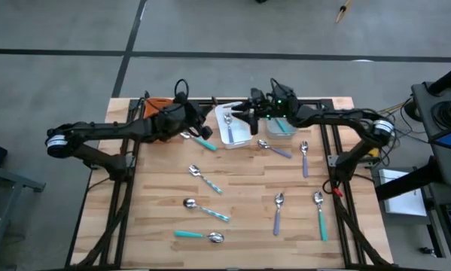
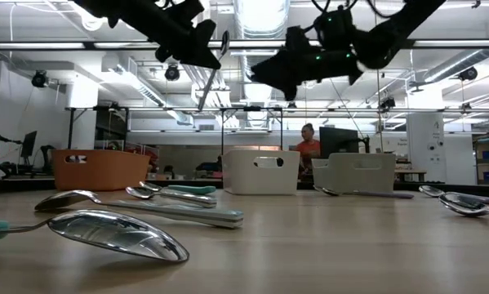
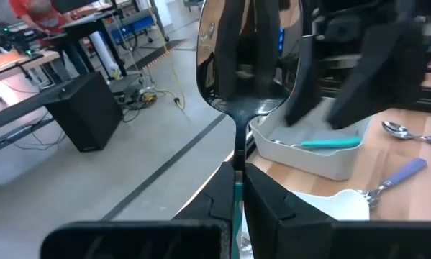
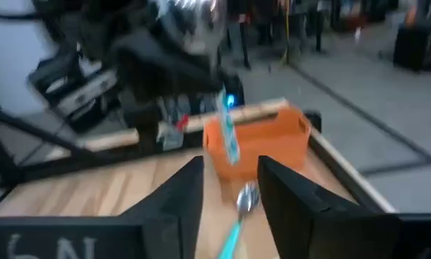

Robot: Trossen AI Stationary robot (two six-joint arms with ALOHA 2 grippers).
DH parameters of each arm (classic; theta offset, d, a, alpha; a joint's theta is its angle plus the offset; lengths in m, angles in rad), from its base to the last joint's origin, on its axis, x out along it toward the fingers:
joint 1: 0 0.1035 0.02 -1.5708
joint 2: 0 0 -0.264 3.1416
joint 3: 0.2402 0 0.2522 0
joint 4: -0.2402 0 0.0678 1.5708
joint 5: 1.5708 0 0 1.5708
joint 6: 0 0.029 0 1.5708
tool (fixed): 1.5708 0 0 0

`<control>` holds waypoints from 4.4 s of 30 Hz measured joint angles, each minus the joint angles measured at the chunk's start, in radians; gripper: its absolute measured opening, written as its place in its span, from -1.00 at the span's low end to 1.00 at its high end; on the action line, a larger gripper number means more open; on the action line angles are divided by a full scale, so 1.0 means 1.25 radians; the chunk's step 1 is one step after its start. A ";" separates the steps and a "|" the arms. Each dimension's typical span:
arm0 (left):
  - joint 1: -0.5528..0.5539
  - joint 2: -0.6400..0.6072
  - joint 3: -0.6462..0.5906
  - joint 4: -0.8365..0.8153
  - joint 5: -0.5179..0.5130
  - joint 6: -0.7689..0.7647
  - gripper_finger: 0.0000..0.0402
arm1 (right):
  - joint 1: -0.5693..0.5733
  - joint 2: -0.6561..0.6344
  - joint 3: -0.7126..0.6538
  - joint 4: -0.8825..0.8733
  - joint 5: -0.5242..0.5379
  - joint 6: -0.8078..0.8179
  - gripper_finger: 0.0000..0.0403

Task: Sort silverware by color (type)
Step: Put the blue patterned spoon into the orange bin

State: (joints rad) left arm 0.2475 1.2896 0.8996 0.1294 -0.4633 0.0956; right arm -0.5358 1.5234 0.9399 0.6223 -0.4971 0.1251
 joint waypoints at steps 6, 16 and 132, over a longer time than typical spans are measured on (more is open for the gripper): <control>0.005 0.000 0.000 0.002 -0.001 0.000 -1.00 | 0.001 0.079 0.044 0.167 0.008 0.022 -0.19; 0.022 0.019 -0.001 0.006 -0.059 -0.002 -1.00 | 0.029 0.124 0.148 0.123 0.000 -0.057 -0.18; 0.142 0.154 -0.143 0.290 0.448 -0.094 -0.95 | 0.066 0.048 0.239 -0.339 0.103 -0.222 -0.50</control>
State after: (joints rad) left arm 0.4255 1.4822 0.7204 0.4914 0.0972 -0.0218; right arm -0.4533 1.5836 1.2385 0.1987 -0.3682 -0.1526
